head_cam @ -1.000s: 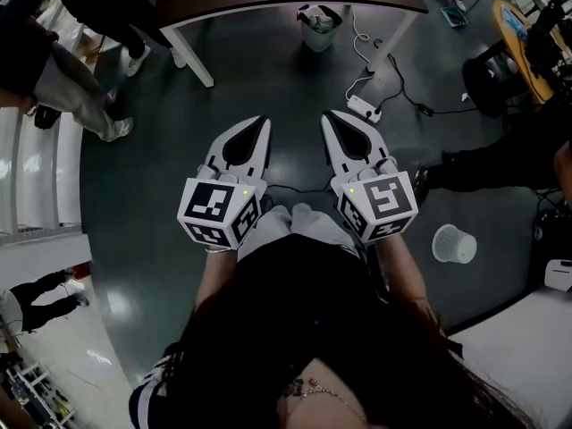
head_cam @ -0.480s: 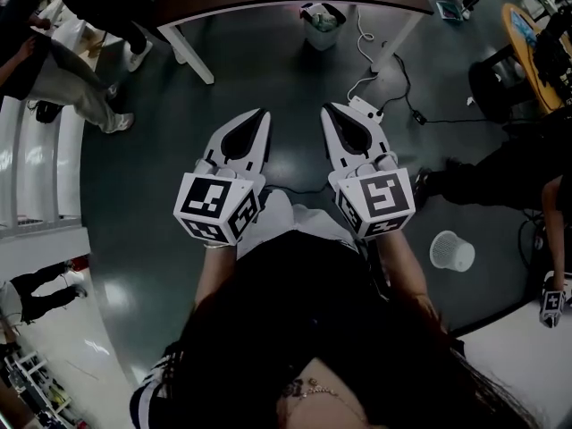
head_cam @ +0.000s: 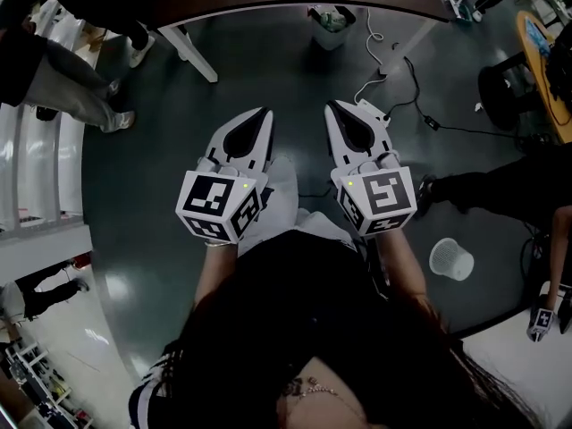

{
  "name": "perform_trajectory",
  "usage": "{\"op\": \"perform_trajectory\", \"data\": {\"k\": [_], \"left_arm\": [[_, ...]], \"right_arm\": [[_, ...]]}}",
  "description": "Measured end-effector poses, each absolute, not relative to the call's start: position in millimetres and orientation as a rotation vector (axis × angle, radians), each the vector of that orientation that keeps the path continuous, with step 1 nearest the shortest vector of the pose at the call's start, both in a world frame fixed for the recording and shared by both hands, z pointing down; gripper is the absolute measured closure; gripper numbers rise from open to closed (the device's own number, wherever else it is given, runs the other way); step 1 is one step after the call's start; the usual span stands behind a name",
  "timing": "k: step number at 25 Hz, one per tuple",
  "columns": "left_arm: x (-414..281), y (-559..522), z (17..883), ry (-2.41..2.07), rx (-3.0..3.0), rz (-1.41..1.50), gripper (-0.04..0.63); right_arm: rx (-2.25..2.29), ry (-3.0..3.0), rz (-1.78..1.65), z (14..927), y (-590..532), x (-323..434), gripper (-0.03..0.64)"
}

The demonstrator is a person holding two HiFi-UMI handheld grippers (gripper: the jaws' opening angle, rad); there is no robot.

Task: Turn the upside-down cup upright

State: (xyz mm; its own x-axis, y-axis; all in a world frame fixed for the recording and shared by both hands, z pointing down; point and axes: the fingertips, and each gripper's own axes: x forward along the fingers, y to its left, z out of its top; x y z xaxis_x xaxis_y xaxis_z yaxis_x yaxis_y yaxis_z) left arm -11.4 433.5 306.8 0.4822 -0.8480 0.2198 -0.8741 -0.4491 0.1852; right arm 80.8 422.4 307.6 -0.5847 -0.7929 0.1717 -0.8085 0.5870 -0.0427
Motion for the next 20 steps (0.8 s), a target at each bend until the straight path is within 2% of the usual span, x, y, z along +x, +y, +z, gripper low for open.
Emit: {"op": "perform_trajectory", "data": {"k": [20], "left_arm": [[-50.7, 272.9, 306.4, -1.388, 2.499, 0.13, 0.594]], "right_arm": [[1.422, -2.648, 0.203, 308.0, 268.7, 38.8, 0.601]]}}
